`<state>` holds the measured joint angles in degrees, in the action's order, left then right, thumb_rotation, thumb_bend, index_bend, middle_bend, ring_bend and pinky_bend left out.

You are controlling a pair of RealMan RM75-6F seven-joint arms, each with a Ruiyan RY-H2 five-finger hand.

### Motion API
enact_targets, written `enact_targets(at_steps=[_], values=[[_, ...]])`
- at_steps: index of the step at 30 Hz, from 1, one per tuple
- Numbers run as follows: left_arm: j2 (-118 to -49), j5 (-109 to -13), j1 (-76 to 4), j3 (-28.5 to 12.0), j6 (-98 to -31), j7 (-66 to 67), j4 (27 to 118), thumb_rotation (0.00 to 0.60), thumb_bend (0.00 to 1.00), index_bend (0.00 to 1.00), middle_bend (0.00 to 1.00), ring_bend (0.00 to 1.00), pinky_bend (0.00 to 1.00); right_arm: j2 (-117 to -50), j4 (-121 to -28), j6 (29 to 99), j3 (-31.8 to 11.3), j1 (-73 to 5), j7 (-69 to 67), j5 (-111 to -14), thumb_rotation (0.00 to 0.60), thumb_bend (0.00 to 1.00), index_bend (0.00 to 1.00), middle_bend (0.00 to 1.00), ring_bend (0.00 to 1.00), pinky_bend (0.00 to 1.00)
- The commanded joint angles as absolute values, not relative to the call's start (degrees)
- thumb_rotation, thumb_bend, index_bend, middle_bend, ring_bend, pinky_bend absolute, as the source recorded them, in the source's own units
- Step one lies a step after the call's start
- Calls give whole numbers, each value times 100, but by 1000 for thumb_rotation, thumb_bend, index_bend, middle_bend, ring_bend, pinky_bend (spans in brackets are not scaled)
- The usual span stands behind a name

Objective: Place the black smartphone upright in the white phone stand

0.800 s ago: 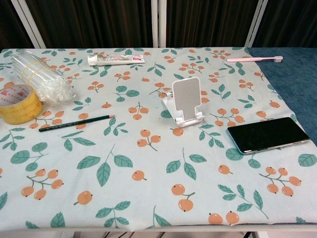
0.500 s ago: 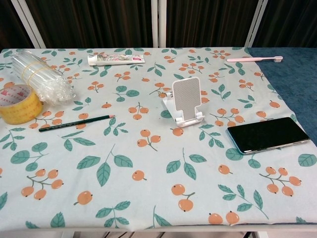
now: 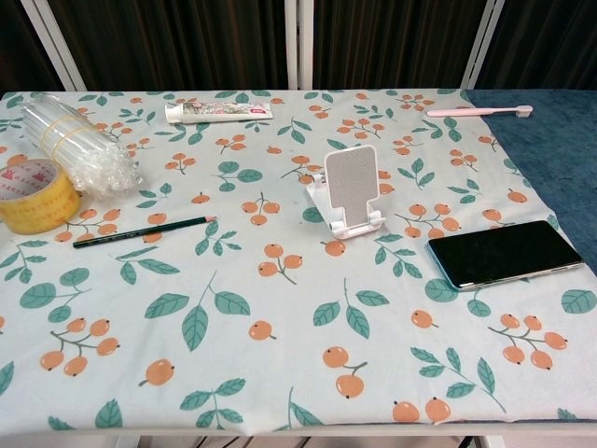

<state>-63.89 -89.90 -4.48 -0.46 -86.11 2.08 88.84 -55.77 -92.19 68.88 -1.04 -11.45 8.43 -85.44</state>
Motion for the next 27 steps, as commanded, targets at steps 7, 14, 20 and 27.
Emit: enact_targets(at_steps=[7, 14, 20, 27], values=[[-6456, -8978, -400, -37, -8691, 133, 8803, 288, 60, 88, 107, 130, 216, -5322, -10780, 4786, -436, -2762, 3002, -6429, 600, 153, 0, 0, 0, 0], [-6431, -8980, -373, -28, -8732, 28, 8742, 291, 60, 88, 107, 129, 216, -6411, -10337, 4869, -383, -3121, 3398, -5947, 600, 153, 0, 0, 0, 0], [-6461, -8950, -378, -28, -8698, -48, 8656, 288, 60, 88, 107, 130, 216, -6878, -10063, 4924, -284, -3263, 3435, -5865, 600, 153, 0, 0, 0, 0], [-6458, -8944, -378, -15, -8677, -66, 8642, 292, 61, 88, 107, 130, 216, -7173, -9852, 4963, -177, -3342, 3356, -5837, 600, 153, 0, 0, 0, 0]])
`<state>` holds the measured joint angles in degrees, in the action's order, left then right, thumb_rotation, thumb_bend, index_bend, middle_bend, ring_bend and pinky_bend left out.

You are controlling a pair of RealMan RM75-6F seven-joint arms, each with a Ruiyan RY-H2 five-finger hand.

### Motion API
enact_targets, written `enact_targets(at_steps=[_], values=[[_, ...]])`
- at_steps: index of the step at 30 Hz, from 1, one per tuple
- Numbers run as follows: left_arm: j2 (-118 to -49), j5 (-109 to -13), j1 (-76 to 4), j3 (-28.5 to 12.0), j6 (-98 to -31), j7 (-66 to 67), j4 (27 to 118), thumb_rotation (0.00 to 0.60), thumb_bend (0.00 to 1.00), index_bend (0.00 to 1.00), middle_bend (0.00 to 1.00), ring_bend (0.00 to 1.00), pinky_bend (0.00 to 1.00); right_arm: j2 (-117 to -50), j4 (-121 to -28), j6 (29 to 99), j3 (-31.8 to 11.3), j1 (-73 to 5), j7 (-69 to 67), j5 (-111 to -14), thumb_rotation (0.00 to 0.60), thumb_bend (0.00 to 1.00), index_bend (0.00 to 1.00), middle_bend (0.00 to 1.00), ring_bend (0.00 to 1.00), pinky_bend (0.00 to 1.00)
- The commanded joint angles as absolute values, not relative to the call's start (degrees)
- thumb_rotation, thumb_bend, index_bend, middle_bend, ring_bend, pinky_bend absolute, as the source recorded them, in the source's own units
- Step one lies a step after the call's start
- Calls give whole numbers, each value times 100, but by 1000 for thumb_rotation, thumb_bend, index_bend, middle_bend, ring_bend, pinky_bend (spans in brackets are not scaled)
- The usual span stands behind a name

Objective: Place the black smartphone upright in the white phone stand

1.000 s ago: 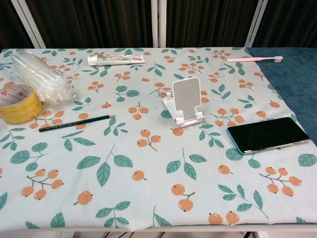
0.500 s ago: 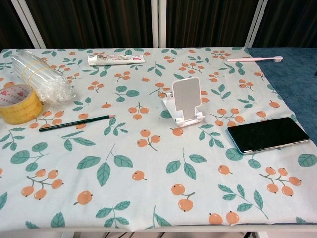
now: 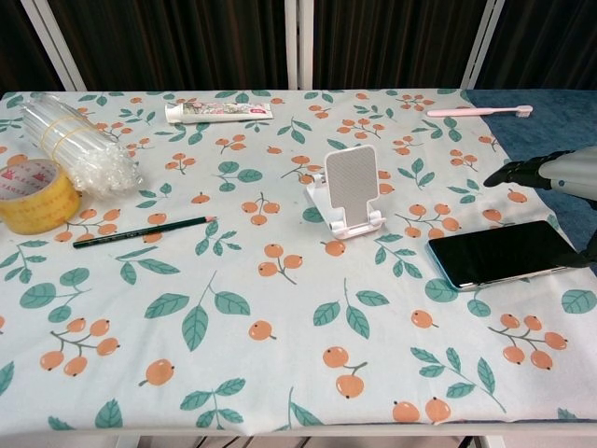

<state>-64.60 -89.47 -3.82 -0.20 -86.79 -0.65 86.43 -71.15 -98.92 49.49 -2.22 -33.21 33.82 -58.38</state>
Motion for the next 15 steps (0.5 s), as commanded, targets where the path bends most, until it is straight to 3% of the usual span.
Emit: enact_targets(at_steps=[1, 15], values=[[-6456, -8942, -375, -11, -8675, -66, 8643, 291, 61, 88, 107, 130, 216, -7193, -9840, 4965, -155, -3344, 3343, -5843, 600, 153, 0, 0, 0, 0], [-6451, -8909, -391, 9, -8588, -46, 8650, 292, 61, 89, 107, 130, 216, -7484, -9583, 5074, 10, -3354, 3048, -6057, 600, 155, 0, 0, 0, 0]])
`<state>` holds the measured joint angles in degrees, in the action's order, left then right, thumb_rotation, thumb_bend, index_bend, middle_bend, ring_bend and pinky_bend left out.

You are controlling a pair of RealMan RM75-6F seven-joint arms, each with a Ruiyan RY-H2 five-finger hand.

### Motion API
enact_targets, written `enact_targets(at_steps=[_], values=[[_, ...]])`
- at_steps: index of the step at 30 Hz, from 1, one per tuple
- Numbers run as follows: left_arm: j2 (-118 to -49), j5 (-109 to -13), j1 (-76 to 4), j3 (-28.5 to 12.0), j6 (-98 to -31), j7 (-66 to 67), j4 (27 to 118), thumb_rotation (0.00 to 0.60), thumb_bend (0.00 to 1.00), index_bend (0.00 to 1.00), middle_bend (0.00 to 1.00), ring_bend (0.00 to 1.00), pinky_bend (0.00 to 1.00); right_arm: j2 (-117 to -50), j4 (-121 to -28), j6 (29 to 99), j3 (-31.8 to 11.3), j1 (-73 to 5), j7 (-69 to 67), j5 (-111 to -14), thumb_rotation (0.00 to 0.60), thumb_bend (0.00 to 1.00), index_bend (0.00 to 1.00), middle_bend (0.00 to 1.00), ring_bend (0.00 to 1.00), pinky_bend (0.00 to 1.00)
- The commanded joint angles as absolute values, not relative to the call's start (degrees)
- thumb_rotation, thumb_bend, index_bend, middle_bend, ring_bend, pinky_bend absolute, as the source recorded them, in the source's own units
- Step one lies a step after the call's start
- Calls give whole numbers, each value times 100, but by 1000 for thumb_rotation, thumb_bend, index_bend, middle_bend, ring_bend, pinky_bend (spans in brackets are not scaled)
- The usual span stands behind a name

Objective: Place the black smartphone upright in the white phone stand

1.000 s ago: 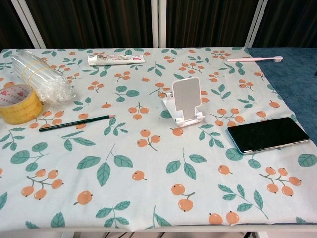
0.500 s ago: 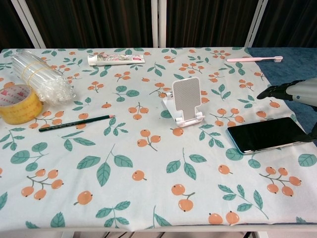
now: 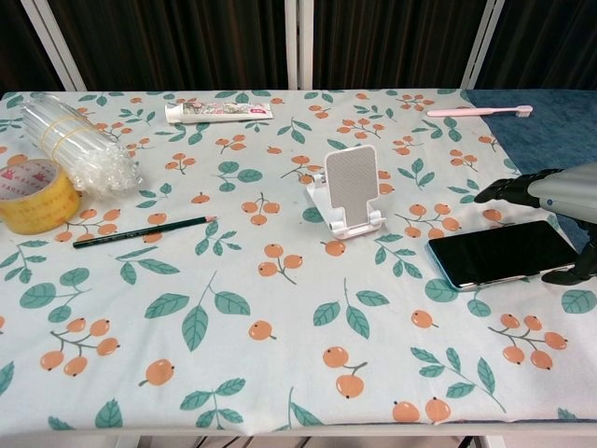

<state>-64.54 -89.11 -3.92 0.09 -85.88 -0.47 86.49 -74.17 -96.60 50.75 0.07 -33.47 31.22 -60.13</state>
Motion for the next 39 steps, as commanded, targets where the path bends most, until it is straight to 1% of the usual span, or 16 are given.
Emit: enact_targets(at_steps=[1, 5, 9, 16, 30, 32, 35, 39], values=[[-6447, -8904, -389, 8, -8590, -48, 8652, 292, 60, 89, 107, 130, 216, -7503, -9558, 5071, 14, -3361, 3029, -6072, 600, 155, 0, 0, 0, 0], [-6432, -8885, -378, 10, -8591, -54, 8655, 293, 60, 89, 107, 130, 216, -7564, -9486, 5076, 26, -3385, 2987, -6105, 600, 155, 21, 0, 0, 0], [-6435, -8876, -381, 11, -8574, -57, 8650, 292, 60, 89, 107, 130, 216, -7593, -9451, 5093, 41, -3395, 2960, -6112, 600, 156, 102, 0, 0, 0], [-6435, -8881, -398, 9, -8552, -46, 8660, 291, 61, 89, 107, 130, 216, -7617, -9402, 5111, 65, -3405, 2912, -6114, 600, 157, 198, 0, 0, 0], [-6415, -8870, -408, 19, -8517, 6, 8721, 291, 61, 89, 107, 130, 216, -7625, -9366, 5082, 107, -3446, 2878, -6058, 600, 160, 213, 0, 0, 0], [-6412, -8866, -408, 20, -8511, 14, 8728, 292, 60, 89, 107, 130, 216, -7625, -9374, 5090, 112, -3448, 2870, -6071, 600, 164, 243, 0, 0, 0], [-6407, -8853, -409, 22, -8497, 20, 8732, 293, 61, 89, 107, 130, 216, -7630, -9366, 5098, 118, -3451, 2859, -6082, 600, 176, 315, 0, 0, 0], [-6397, -8841, -416, 27, -8469, 19, 8746, 293, 61, 89, 107, 130, 216, -7633, -9353, 5096, 129, -3463, 2877, -6058, 600, 176, 441, 0, 0, 0]])
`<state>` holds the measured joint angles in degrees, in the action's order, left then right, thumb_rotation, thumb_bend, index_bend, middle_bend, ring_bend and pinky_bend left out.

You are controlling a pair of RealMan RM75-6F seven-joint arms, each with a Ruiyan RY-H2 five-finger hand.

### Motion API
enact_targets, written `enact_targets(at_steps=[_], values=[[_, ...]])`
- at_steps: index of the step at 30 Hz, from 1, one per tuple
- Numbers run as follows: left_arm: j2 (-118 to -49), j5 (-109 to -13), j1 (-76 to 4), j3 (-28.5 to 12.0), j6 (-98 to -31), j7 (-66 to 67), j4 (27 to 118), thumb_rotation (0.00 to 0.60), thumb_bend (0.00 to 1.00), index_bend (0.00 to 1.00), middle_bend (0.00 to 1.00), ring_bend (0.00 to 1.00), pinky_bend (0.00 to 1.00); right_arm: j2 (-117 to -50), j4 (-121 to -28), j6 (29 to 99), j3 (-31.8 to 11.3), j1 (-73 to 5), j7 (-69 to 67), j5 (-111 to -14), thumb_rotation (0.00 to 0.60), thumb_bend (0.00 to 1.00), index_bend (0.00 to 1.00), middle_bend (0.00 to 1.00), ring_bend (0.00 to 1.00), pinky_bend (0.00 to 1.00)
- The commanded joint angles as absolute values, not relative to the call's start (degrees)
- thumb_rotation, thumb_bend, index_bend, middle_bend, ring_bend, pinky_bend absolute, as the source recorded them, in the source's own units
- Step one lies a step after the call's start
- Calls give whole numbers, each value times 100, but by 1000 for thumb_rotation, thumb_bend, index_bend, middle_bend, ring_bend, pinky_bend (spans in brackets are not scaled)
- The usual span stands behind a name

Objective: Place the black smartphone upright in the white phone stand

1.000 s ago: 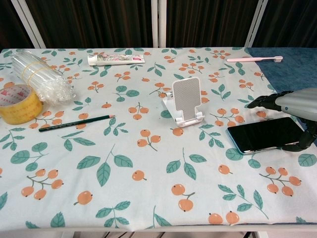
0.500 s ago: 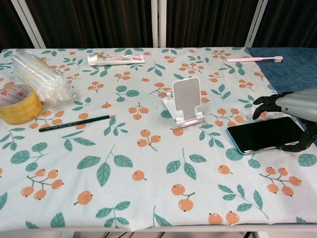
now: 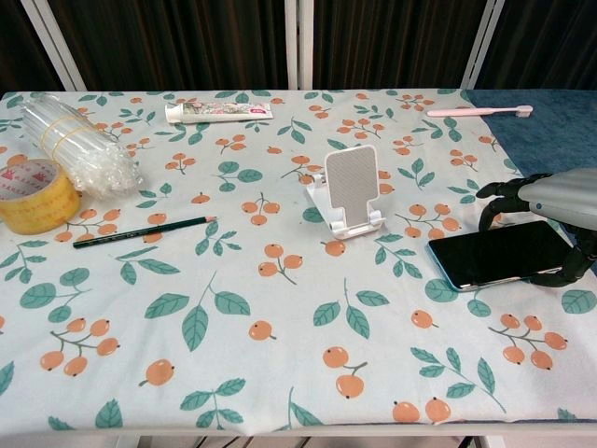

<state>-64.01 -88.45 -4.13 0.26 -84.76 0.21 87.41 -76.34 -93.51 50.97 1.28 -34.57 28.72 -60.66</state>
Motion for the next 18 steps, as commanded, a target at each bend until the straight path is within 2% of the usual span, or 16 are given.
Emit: enact_targets(at_steps=[1, 12, 18], values=[[-6393, -8840, -418, 28, -8463, 17, 8751, 294, 61, 89, 107, 130, 216, -7634, -9353, 5100, 127, -3465, 2878, -6056, 600, 178, 469, 0, 0, 0], [-6375, -8840, -431, 38, -8430, -2, 8773, 305, 60, 89, 107, 130, 216, -7629, -9317, 5132, 125, -3424, 2599, -6244, 600, 234, 600, 6, 0, 0], [-6373, -8830, -431, 51, -8405, -14, 8768, 318, 60, 89, 107, 129, 217, -7667, -9191, 5196, 117, -3346, 2249, -6535, 600, 249, 620, 99, 0, 0]])
